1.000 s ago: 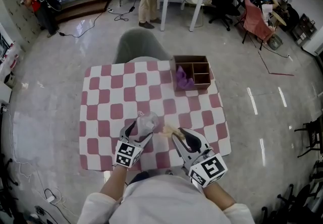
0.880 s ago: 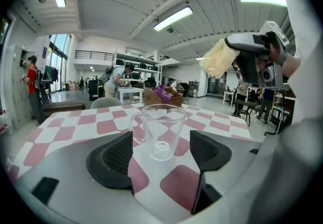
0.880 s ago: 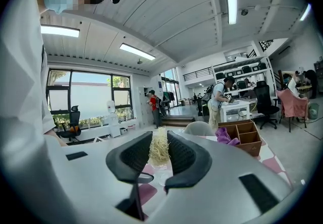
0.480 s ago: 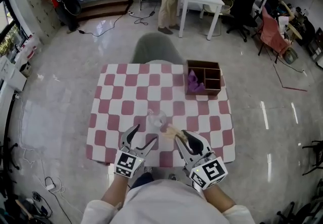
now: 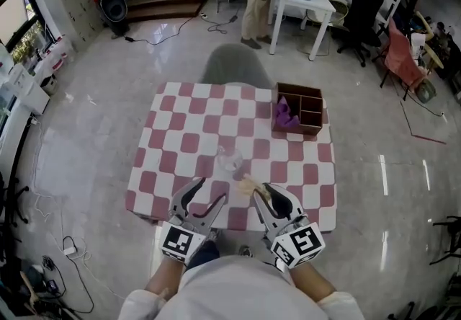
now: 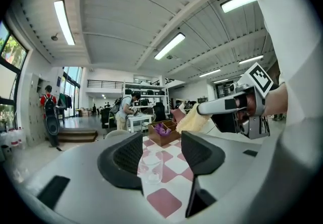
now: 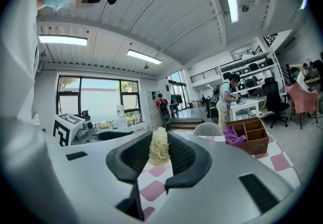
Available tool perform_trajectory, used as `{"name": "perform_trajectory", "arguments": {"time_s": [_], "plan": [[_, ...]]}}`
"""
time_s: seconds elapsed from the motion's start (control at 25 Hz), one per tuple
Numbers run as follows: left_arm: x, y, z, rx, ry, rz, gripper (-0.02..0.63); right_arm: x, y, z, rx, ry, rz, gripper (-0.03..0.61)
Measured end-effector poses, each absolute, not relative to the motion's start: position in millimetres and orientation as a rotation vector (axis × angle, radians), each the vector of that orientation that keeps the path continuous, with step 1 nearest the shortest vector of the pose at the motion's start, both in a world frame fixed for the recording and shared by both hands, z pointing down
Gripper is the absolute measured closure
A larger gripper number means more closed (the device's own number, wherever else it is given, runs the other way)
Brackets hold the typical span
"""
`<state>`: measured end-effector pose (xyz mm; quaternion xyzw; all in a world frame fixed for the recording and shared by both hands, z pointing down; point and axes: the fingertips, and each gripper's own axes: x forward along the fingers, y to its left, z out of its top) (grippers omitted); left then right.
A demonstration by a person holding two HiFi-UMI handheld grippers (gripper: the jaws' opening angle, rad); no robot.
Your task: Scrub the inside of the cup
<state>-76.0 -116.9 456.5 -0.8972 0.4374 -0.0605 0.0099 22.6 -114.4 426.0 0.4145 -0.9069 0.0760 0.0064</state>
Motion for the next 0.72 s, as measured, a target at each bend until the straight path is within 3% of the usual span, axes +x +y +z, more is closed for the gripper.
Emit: {"name": "perform_trajectory", "arguments": {"time_s": [0.12, 0.32, 0.72], "plan": [[-74.2, -108.4, 443.0, -2.781, 1.388, -0.146, 0.383, 25.5, -108.5, 425.0, 1.289, -2.84, 0.232, 0.474], [-75.0, -95.0, 431.0, -2.74, 1.425, -0.115, 0.496, 26.8, -97.4, 425.9, 1.259, -2.85, 0.228, 0.474], [-69.0, -70.4, 428.1, -2.713, 1.471, -0.171, 0.56, 28.1, -81.1, 428.7, 1.208, -2.865, 0.206, 0.474]]}}
